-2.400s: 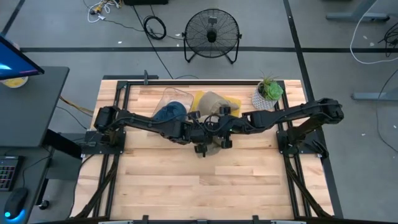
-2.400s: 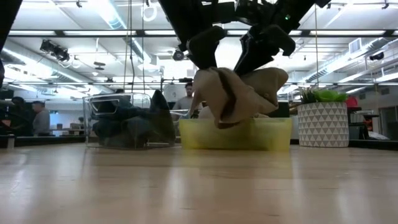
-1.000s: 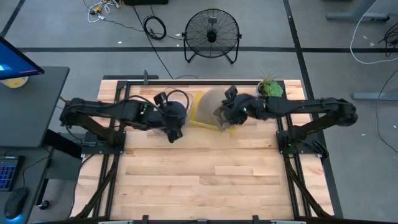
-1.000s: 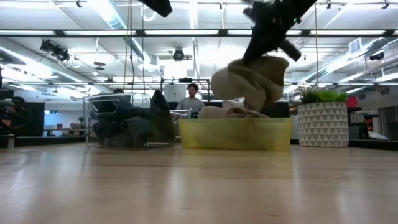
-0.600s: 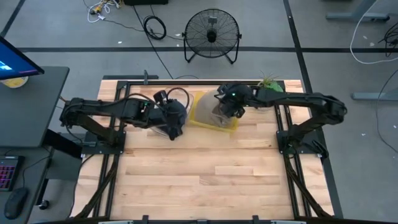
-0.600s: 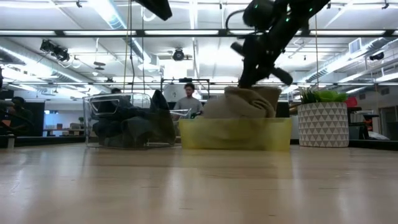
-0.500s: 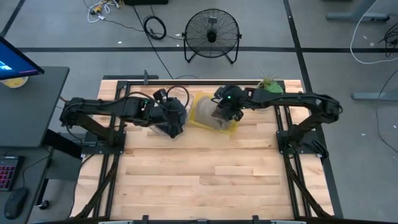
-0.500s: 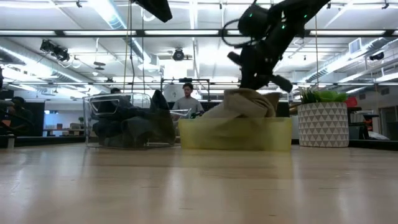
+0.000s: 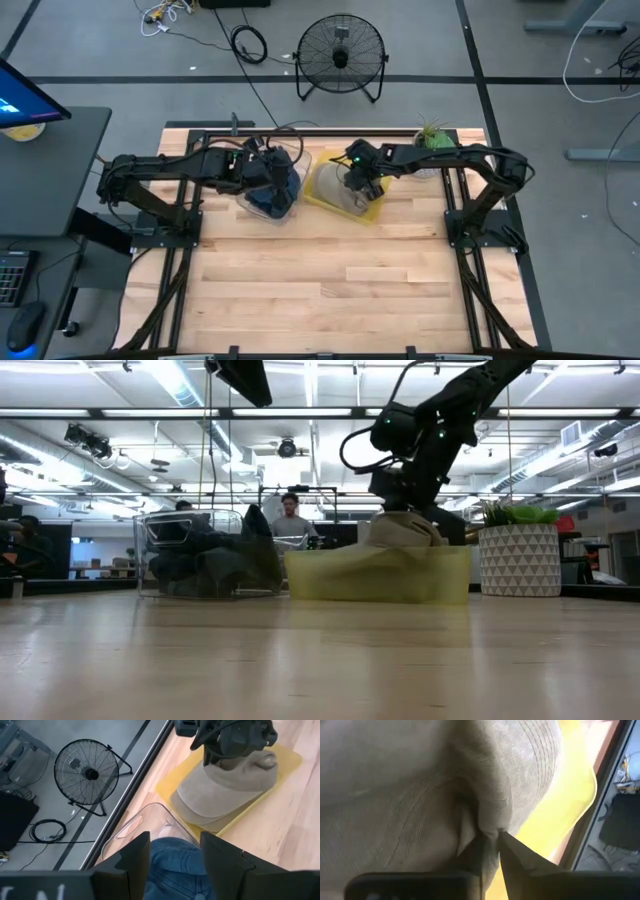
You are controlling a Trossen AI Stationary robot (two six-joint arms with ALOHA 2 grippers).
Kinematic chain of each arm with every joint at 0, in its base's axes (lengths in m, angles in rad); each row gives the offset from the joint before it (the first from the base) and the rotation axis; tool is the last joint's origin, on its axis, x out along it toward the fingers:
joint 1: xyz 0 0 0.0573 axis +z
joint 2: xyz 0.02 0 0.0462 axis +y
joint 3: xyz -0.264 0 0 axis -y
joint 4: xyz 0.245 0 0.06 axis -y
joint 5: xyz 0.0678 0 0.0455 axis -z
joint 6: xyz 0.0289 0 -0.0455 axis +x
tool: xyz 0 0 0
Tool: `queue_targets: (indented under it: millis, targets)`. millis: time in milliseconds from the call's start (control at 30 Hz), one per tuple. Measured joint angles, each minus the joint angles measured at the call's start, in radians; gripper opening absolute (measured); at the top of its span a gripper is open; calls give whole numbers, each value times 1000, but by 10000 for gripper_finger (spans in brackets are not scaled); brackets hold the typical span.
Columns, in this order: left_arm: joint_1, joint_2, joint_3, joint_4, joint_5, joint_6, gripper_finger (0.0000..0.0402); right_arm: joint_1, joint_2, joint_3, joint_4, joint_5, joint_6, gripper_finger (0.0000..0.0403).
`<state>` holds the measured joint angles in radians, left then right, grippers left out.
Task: Pick & Place hat
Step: Put the brown cap into the yellow bin
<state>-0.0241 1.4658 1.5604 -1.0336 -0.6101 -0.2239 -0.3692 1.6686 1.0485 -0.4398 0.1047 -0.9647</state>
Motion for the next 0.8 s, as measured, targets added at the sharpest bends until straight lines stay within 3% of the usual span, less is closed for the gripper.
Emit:
queue_targets:
  millis: [567, 800]
  targets:
    - [4, 0, 0, -2, 0, -1, 177, 90, -273, -3, -40, 41, 274, 140]
    - [4, 0, 0, -2, 0, 5, 177, 153, -327, -3, -28, -99, 502, 122]
